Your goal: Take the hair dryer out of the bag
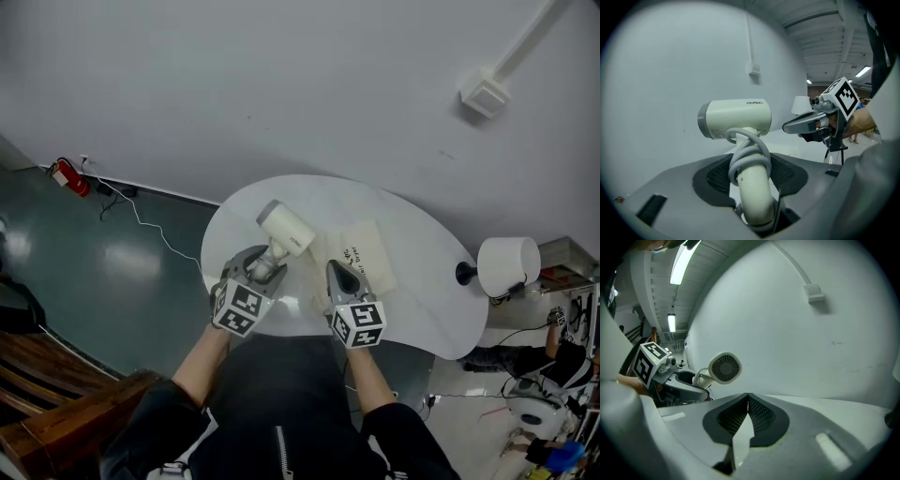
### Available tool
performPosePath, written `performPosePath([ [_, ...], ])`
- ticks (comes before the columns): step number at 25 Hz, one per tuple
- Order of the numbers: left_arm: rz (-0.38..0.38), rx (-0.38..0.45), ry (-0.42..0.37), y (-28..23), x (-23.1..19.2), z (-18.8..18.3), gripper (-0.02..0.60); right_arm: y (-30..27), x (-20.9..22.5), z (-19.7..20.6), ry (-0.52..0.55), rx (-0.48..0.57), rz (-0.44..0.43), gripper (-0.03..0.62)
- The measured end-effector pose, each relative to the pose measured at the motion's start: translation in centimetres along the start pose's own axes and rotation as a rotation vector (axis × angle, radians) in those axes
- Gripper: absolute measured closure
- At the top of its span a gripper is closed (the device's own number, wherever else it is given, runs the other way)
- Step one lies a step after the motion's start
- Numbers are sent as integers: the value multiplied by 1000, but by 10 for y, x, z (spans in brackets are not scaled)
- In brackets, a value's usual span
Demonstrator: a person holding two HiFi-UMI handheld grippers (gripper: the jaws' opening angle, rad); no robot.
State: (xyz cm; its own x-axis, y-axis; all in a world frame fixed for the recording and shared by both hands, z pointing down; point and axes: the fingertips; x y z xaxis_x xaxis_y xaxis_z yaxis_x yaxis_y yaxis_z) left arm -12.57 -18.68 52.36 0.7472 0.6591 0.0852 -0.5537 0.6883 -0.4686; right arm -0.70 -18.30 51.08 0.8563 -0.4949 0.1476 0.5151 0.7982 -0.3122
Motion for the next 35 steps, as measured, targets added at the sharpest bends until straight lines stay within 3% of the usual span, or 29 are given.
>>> performPosePath([
  [12, -18, 85, 25, 20, -7, -22, 359, 18, -9, -18, 53, 76, 41, 592],
  [35, 22, 74, 40, 13, -2, -15, 359, 17, -8, -10, 61, 42, 32, 592],
])
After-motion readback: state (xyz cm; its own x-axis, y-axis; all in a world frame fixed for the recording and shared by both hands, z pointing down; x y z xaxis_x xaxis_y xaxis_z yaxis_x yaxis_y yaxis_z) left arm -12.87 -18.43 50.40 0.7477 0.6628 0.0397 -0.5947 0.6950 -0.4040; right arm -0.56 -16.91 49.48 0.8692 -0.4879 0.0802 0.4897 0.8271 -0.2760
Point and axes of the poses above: the fingertips, and each gripper's own axes: y backward along the fingers, x to its right, z out of its underside, and after that the axes turned 3 degrees about x, right-handed
